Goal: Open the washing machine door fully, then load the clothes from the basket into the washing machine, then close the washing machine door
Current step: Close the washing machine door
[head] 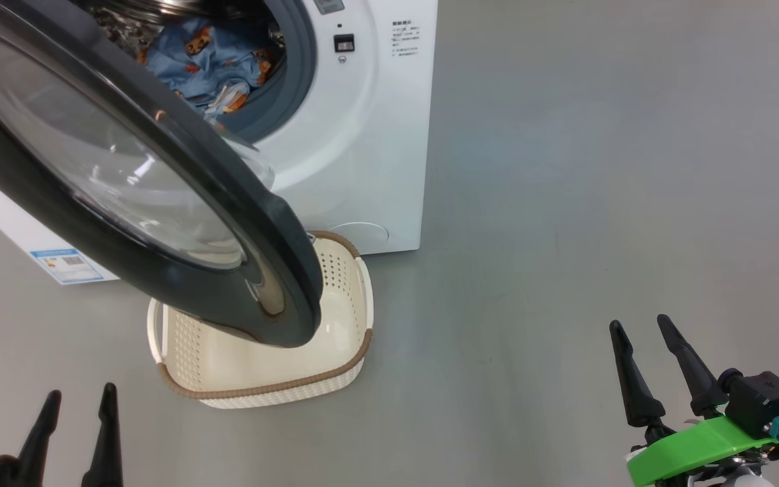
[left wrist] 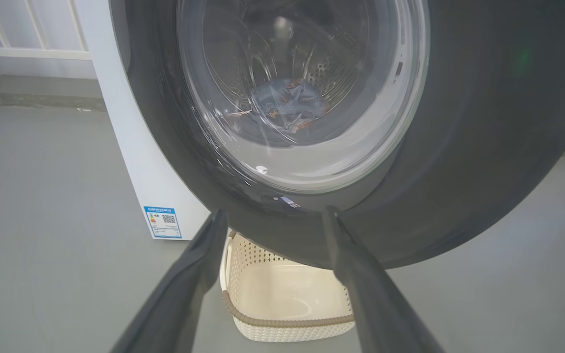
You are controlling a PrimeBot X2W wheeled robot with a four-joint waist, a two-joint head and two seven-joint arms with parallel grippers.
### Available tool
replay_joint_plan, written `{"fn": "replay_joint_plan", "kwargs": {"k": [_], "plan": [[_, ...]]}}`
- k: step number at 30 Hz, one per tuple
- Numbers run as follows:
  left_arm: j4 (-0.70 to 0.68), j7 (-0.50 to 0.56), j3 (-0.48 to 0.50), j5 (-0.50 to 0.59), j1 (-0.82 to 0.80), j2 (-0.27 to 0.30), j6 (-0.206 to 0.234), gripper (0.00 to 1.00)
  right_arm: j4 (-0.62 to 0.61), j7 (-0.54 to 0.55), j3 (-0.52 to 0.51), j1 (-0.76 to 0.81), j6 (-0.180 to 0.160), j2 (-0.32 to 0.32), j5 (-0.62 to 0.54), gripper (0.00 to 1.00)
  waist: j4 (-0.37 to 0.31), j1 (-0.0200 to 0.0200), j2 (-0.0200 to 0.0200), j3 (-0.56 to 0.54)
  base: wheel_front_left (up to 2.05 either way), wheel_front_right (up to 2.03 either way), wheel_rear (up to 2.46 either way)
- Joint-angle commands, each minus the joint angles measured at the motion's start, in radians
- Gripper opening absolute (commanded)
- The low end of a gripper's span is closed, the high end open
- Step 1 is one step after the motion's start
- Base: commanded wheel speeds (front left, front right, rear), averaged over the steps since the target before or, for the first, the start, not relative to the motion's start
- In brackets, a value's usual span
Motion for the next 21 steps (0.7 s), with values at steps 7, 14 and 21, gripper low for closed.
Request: {"fn": "replay_joint_plan", "kwargs": {"k": [7,14,21], "plan": [[-0.014,-0.006,-0.006,-0.002,-0.051,0.005,-0.003,1.0,-0.016,-0.005,0.046,-0.044,0.002,0.001,-0.005,0.0,0.044,0.0,0.0,0.005,0.0,0.0,0.0],[-0.01,-0.006,-0.016,-0.008,-0.072,-0.013,-0.003,1.0,-0.032,-0.005,0.088,-0.125,0.002,0.012,0.008,0.0,0.09,0.0,0.0,0.008,0.0,0.0,0.0],[-0.017,-0.006,-0.028,-0.003,-0.078,-0.023,-0.003,1.0,-0.082,-0.005,0.171,-0.268,0.002,0.015,0.027,0.0,0.137,0.0,0.0,-0.006,0.0,0.0,0.0]]}}
